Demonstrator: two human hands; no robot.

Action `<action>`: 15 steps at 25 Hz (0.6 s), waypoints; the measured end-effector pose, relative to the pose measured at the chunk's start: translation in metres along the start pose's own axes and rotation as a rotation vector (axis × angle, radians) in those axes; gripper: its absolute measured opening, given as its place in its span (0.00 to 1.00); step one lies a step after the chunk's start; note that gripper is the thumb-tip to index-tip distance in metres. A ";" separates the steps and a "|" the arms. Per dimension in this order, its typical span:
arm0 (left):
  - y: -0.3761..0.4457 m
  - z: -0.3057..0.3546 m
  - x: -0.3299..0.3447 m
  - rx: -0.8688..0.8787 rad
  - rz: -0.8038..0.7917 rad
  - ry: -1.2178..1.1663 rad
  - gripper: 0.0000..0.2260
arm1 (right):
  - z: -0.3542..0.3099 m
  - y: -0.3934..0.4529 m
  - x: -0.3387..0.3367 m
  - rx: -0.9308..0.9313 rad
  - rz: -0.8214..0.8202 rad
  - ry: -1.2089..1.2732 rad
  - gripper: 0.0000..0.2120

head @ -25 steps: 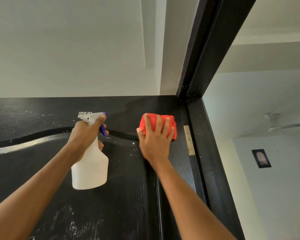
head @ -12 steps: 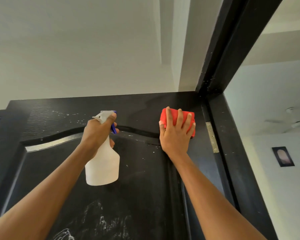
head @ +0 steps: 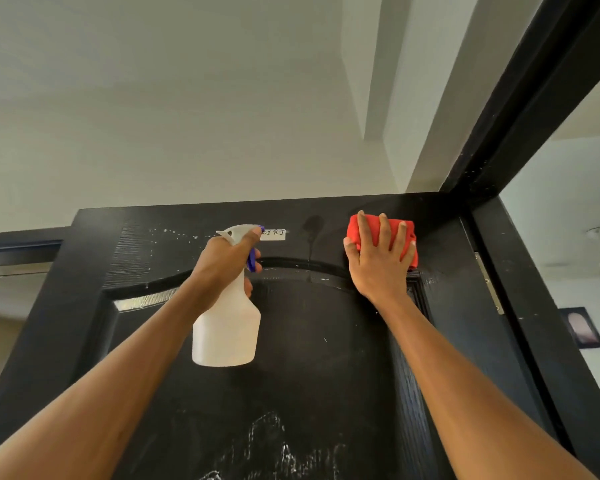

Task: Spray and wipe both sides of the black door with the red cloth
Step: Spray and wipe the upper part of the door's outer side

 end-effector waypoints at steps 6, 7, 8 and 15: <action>0.013 -0.014 -0.025 -0.009 0.072 -0.040 0.17 | -0.065 -0.015 0.000 0.128 -0.038 0.024 0.32; 0.012 -0.017 -0.029 -0.015 0.063 -0.043 0.17 | -0.088 -0.017 0.004 0.120 -0.042 0.042 0.31; 0.011 -0.019 -0.032 -0.015 0.057 -0.042 0.18 | -0.110 -0.016 0.010 0.096 -0.041 0.069 0.31; 0.018 -0.037 -0.075 0.026 0.239 -0.112 0.14 | -0.218 0.007 0.038 -0.421 -0.244 0.111 0.30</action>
Point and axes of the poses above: each hand's wrist, its own y-axis towards the middle knuckle, its own x-axis out of the palm, z = x × y, the point moved 2 cm from there along y, towards the middle knuckle, and after that the axes turned 7 degrees about z, right-handed, at the moved point
